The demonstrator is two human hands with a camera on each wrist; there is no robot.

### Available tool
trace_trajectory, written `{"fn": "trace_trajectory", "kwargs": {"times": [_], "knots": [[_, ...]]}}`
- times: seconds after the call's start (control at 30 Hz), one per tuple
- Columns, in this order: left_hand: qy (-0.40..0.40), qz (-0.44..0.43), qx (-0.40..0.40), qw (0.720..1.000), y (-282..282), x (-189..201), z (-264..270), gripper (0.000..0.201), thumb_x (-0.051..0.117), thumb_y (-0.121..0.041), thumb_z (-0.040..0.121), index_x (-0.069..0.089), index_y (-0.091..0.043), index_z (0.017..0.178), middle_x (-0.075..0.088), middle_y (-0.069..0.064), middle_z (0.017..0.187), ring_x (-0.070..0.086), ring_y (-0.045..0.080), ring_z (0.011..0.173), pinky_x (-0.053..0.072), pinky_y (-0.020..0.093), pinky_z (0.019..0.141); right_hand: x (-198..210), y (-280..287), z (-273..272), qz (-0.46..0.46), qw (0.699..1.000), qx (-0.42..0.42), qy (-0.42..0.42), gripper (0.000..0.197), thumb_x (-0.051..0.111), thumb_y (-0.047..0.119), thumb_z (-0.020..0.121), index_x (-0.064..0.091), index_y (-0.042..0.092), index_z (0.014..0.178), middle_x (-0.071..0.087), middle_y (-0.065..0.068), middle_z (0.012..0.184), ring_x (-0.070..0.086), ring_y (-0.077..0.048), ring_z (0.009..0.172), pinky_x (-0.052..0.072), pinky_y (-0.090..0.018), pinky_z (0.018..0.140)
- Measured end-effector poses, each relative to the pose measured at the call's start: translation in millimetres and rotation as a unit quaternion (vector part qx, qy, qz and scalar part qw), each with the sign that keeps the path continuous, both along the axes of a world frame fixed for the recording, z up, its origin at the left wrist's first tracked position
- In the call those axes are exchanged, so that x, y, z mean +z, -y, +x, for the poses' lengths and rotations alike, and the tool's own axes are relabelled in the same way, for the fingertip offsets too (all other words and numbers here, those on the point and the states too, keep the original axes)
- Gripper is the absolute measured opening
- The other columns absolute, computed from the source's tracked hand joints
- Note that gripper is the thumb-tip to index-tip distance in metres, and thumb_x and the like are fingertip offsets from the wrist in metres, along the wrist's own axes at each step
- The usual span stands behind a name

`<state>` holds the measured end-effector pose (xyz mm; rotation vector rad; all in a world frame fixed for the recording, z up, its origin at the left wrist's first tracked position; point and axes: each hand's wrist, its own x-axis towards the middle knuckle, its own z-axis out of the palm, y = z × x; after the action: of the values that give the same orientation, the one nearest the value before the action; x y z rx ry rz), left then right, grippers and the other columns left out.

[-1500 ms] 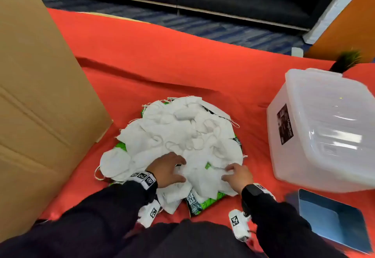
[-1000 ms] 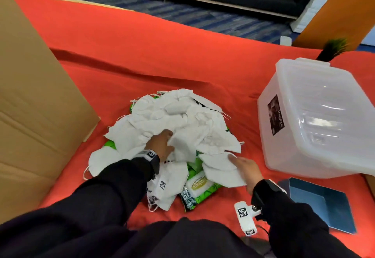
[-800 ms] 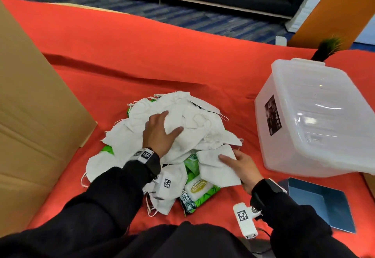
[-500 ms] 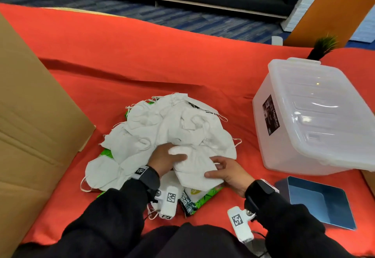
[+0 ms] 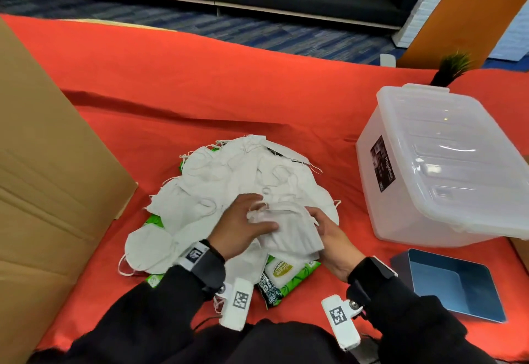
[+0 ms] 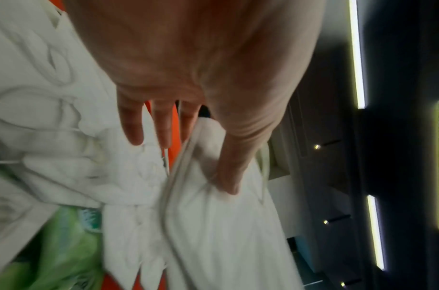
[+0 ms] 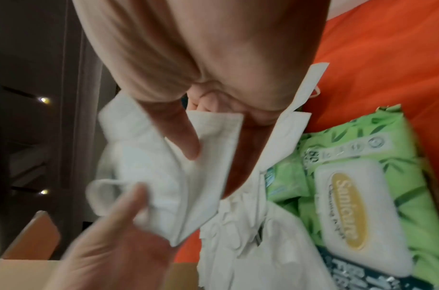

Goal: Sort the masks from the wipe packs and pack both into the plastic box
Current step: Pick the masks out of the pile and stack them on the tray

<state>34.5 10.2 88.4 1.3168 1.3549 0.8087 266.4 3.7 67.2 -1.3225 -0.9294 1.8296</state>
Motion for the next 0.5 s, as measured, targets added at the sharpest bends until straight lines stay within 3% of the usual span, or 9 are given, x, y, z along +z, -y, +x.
{"fn": "trace_trajectory", "kwargs": {"times": [0.1,0.2,0.27,0.33,0.37,0.43,0.5], "knots": [[0.012,-0.021,-0.010,1.000,1.6,-14.2,2.4,0.035,0.088,-0.013,0.074,0.068,-0.022,0.101,0.073,-0.007,0.101,0.066,-0.002,0.095,0.050,0.029,0.087,12.4,3.4,-9.3,-0.014,0.999,-0.029,-0.030,0.046,0.071,0.003,0.076,0.065,0.018,0.119,0.073,-0.016,0.107,0.069,-0.026,0.089,0.052,-0.035,0.070],[-0.002,-0.009,-0.025,1.000,7.4,-19.6,-2.7,0.060,0.092,-0.018,0.066,0.059,-0.035,0.113,0.073,-0.009,0.102,0.069,0.009,0.095,0.055,0.031,0.080,19.4,8.5,-7.0,-0.053,0.994,-0.053,-0.077,0.027,0.067,0.030,0.093,0.068,0.019,0.118,0.070,-0.020,0.112,0.066,-0.030,0.095,0.052,-0.040,0.077],[0.003,-0.009,-0.019,1.000,10.6,-20.9,-3.7,0.069,0.094,-0.019,0.063,0.057,-0.038,0.118,0.075,-0.002,0.095,0.070,0.014,0.089,0.056,0.034,0.077,18.7,12.3,-5.6,-0.040,0.994,-0.047,-0.086,0.045,0.075,0.041,0.087,0.065,0.021,0.125,0.070,-0.019,0.114,0.066,-0.029,0.097,0.054,-0.040,0.079],[0.006,-0.013,-0.014,1.000,11.9,-21.4,-3.7,0.068,0.095,-0.020,0.061,0.060,-0.038,0.116,0.075,0.002,0.089,0.072,0.014,0.086,0.058,0.036,0.077,15.2,14.2,-6.9,0.000,0.999,-0.025,-0.026,0.067,0.093,0.027,0.068,0.062,0.027,0.128,0.070,-0.015,0.105,0.068,-0.028,0.095,0.053,-0.041,0.081],[0.007,-0.017,-0.020,1.000,13.4,-22.5,-3.5,0.067,0.096,-0.020,0.061,0.061,-0.039,0.115,0.076,0.002,0.088,0.072,0.014,0.085,0.059,0.036,0.078,12.1,15.0,-7.9,0.014,1.000,-0.024,0.012,0.071,0.093,0.017,0.066,0.061,0.028,0.128,0.069,-0.012,0.095,0.068,-0.027,0.091,0.052,-0.040,0.080],[0.012,-0.027,-0.034,0.999,17.8,-24.5,-3.4,0.068,0.096,-0.019,0.060,0.061,-0.041,0.115,0.077,0.003,0.089,0.073,0.015,0.087,0.059,0.036,0.080,8.9,14.6,-8.3,0.009,0.997,-0.055,0.046,0.067,0.087,-0.001,0.071,0.060,0.021,0.128,0.064,-0.005,0.078,0.067,-0.023,0.081,0.051,-0.038,0.076],[0.014,-0.040,-0.042,0.998,23.1,-26.9,-3.3,0.067,0.096,-0.022,0.059,0.062,-0.043,0.113,0.077,0.005,0.090,0.073,0.018,0.087,0.059,0.036,0.080,8.8,12.8,-5.6,-0.019,0.995,-0.084,0.042,0.054,0.078,-0.007,0.079,0.062,0.013,0.126,0.069,-0.006,0.079,0.068,-0.022,0.080,0.053,-0.035,0.073]]}}
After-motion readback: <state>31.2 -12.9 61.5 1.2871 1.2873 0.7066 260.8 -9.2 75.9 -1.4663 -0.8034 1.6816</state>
